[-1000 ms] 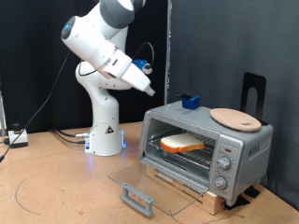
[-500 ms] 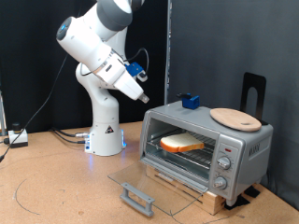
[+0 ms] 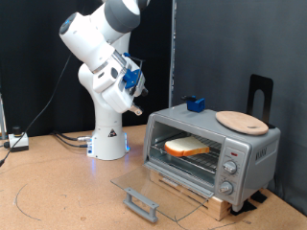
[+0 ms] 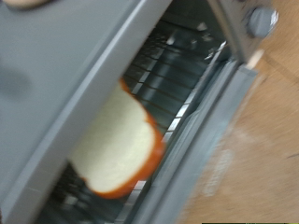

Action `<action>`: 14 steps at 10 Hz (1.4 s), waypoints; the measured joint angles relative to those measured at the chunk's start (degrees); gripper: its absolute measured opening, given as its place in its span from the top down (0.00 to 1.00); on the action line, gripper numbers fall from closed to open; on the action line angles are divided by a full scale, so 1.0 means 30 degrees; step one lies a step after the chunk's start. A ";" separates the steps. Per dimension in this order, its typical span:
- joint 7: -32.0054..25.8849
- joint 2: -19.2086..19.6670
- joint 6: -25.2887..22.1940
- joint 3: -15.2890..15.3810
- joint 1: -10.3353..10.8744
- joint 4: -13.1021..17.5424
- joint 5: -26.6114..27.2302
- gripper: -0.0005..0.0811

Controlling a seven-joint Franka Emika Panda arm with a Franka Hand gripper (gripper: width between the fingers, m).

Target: Make a piece of toast with the oven

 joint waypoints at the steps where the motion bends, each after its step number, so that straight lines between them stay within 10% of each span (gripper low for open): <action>1: 0.2683 -0.0028 -0.0345 0.0052 -0.0028 0.0155 0.0068 0.01; 4: 0.8695 0.0190 -0.0578 0.0139 -0.0505 0.1037 -0.0685 0.01; 10: 0.8693 0.4031 -0.1775 -0.0526 -0.1750 0.4785 -0.5200 0.01; 14: 0.7864 0.5891 -0.0384 -0.0070 -0.1686 0.5056 -0.6921 0.01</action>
